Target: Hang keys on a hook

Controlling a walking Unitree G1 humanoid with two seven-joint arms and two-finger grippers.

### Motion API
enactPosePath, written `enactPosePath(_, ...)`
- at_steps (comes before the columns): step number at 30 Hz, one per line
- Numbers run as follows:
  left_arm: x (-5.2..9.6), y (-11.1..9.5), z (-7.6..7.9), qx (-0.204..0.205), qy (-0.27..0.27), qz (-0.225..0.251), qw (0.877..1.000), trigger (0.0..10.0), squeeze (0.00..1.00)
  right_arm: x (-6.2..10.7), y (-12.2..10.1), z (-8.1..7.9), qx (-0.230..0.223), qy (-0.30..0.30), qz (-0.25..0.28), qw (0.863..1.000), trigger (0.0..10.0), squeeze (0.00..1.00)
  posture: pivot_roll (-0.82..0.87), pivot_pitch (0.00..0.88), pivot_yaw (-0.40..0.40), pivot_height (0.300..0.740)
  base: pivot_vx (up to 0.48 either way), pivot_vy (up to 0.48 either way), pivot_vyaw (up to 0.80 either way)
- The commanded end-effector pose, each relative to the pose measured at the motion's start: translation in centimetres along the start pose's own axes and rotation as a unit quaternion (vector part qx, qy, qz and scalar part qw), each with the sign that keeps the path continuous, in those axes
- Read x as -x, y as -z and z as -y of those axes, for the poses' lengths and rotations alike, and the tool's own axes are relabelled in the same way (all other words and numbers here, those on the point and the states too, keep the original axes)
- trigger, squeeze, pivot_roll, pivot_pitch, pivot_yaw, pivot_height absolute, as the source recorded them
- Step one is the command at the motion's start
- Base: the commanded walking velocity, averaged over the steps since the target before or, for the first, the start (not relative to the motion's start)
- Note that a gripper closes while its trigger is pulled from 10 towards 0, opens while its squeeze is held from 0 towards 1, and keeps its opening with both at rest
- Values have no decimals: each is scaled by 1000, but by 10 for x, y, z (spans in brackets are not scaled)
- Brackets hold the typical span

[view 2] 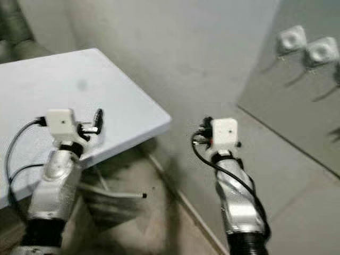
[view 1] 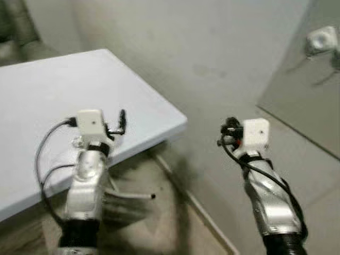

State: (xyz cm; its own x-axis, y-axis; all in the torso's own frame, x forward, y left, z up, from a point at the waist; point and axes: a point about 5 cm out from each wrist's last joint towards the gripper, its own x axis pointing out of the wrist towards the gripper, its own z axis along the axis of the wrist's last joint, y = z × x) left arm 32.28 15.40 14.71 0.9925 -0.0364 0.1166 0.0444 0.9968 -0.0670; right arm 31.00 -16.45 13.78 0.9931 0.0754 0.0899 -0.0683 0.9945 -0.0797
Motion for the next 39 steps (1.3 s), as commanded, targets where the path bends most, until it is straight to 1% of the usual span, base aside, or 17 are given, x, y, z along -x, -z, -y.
enactPosePath(1,0,-3,-7,-11,-11,1,1000,10000,0,-2,-7,-6,-5,-6,13,1000,10000,0,63,0,-28,740,0,0,-763)
enactPosePath(20,1,-1,-8,-15,-25,-9,1000,10000,0,-3,-7,-6,-3,-10,9,1000,10000,0,72,0,-35,740,0,0,-763)
enactPosePath(22,1,-2,-7,-22,-20,-10,999,10000,0,-3,-7,-6,-3,-11,8,1000,10000,0,73,0,-36,740,0,0,-756)
enactPosePath(24,1,-3,-2,-41,0,-6,999,10000,0,-3,-7,-6,-2,-12,8,1000,10000,0,75,0,-39,740,0,0,-731)
enactPosePath(27,0,-4,7,-44,26,-3,999,10000,0,-4,-7,-6,1,-13,4,1000,10000,0,78,0,-42,740,0,0,-610)
enactPosePath(28,-1,-6,13,-49,45,1,998,10000,0,-5,-7,-6,0,-14,6,1000,10000,0,77,0,-43,740,0,0,-519)
enactPosePath(30,-2,-6,20,-52,62,0,997,10000,0,-5,-8,-6,1,-17,8,1000,10000,0,75,0,-41,740,0,0,0)
enactPosePath(31,-3,-7,25,-43,66,2,997,10000,0,-6,-8,-5,2,-17,7,1000,10000,0,71,0,-39,740,0,0,0)
enactPosePath(32,-3,-7,25,-43,66,2,997,10000,0,-6,-8,-5,2,-17,7,1000,10000,0,71,0,-39,740,0,0,0)
enactPosePath(33,-4,-8,29,-36,73,1,997,10000,0,-6,-9,-5,3,-16,7,1000,10000,0,67,0,-38,740,0,0,0)
enactPosePath(37,-4,-11,34,-35,84,1,996,10000,0,-6,-9,-5,1,-18,7,1000,10000,0,59,0,-34,740,0,0,0)
enactPosePath(38,-4,-13,37,-28,94,7,995,10000,0,-6,-10,-6,0,-24,7,1000,10000,0,55,0,-32,740,0,0,0)
enactPosePath(39,-4,-14,37,-28,95,8,995,10000,0,-6,-11,-6,-1,-29,7,1000,10000,0,54,0,-32,740,0,0,0)
